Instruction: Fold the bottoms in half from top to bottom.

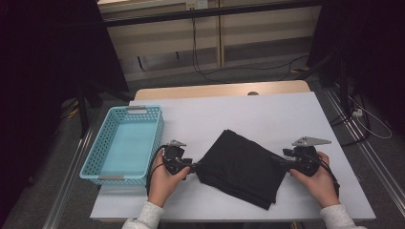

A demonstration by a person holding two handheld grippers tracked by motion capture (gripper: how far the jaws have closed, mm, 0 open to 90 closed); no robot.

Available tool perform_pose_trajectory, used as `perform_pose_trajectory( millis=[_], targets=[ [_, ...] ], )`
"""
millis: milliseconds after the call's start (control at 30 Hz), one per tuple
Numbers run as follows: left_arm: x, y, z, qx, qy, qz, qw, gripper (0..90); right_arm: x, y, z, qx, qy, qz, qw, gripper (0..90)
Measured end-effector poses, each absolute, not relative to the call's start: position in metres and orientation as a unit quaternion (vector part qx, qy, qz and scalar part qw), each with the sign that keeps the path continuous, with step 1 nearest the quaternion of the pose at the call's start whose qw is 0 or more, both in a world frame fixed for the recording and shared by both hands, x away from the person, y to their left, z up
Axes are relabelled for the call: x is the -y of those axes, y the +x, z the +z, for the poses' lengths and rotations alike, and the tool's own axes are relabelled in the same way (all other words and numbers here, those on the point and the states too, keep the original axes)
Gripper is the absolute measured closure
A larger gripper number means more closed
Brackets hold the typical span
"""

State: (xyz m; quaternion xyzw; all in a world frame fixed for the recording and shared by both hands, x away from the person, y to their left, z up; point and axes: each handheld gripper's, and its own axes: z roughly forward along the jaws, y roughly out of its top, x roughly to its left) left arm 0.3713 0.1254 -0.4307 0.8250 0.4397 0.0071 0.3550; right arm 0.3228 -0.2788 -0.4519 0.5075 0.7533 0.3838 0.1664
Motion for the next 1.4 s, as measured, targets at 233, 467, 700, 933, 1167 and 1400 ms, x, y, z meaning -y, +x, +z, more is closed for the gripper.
perform_pose_trajectory(
  millis=[233, 467, 700, 933, 1167, 1400],
  targets=[
    [-0.123, 0.369, -0.431, -0.437, 0.828, 0.008, 0.352, 43.8, 0.279, 0.321, -0.461, -0.754, 0.507, 0.39, 0.153, 52.0],
    [-0.121, 0.369, -0.432, -0.437, 0.829, 0.012, 0.349, 37.7, 0.277, 0.32, -0.463, -0.752, 0.504, 0.406, 0.128, 68.0],
    [-0.121, 0.369, -0.432, -0.443, 0.822, 0.005, 0.358, 28.1, 0.273, 0.318, -0.463, -0.745, 0.51, 0.415, 0.114, 80.8],
    [-0.121, 0.369, -0.435, -0.45, 0.817, 0.001, 0.359, 28.1, 0.277, 0.305, -0.464, -0.713, 0.544, 0.432, 0.094, 81.2],
    [-0.111, 0.369, -0.441, -0.459, 0.815, 0.02, 0.353, 23.8, 0.269, 0.29, -0.461, -0.719, 0.543, 0.421, 0.105, 81.2],
    [-0.1, 0.365, -0.442, -0.453, 0.819, 0.025, 0.351, 28.3, 0.271, 0.287, -0.462, -0.715, 0.544, 0.428, 0.097, 81.0]
  ],
)
